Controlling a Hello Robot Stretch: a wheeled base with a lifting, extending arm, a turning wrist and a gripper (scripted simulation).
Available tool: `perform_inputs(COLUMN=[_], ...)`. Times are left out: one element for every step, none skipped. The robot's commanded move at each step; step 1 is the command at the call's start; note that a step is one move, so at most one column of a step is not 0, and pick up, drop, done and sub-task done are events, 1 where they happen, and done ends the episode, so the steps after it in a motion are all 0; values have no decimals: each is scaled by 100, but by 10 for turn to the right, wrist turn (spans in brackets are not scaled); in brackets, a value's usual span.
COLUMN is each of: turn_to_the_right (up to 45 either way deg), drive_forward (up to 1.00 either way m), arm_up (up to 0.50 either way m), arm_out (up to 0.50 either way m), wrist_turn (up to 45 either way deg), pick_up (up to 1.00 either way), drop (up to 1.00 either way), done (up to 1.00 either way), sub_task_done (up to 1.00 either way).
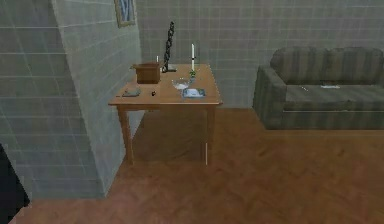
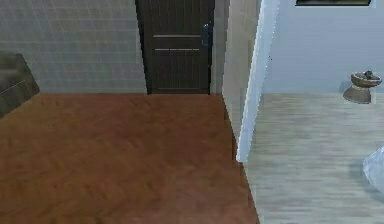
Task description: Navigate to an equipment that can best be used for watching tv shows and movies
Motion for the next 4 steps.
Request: perform_inputs(turn_to_the_right=[-450,0,-180,0], drive_forward=[0,20,0,60], arm_up=[0,0,0,0], arm_out=[0,0,0,0], wrist_turn=[0,0,0,0], pick_up=[0,0,0,0], drop=[0,0,0,0], done=[0,0,0,0], sub_task_done=[0,0,0,0])
